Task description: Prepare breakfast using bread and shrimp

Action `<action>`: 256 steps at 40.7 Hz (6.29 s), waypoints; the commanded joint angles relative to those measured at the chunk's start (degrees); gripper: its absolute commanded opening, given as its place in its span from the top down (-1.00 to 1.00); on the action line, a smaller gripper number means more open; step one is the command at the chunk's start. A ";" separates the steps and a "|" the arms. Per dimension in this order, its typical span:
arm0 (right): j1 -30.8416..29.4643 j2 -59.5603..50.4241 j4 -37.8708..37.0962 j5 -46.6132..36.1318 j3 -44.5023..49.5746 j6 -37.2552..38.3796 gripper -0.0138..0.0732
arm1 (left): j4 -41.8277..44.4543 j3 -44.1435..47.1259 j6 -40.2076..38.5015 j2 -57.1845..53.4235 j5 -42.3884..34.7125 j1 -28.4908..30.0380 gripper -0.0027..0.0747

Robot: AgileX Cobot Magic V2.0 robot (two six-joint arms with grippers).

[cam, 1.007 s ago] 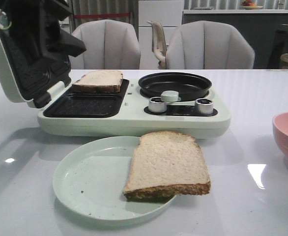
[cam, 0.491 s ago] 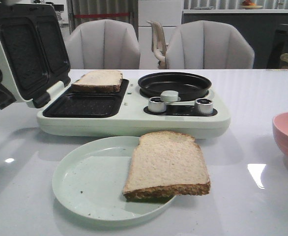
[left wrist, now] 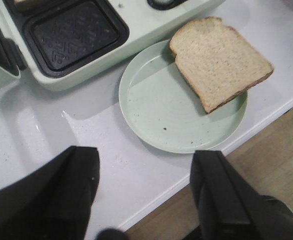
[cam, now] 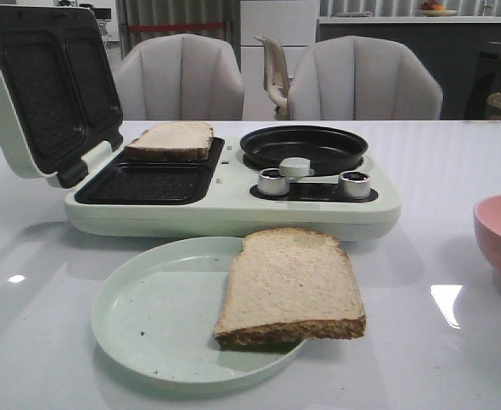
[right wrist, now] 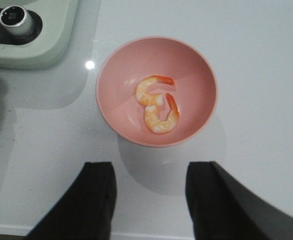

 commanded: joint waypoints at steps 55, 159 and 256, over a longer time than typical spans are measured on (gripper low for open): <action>17.88 53.00 41.50 -3.99 -20.74 -13.81 -0.34 | -0.44 -1.89 0.56 -5.30 -3.14 -0.39 -0.25; 21.25 61.87 36.78 10.46 -67.84 -18.06 -0.50 | 3.16 -1.89 0.56 -5.30 -3.14 -0.39 -0.25; 21.32 -10.37 2.14 6.38 -4.25 -2.04 -0.50 | -24.96 -37.15 23.56 37.64 0.58 54.48 0.65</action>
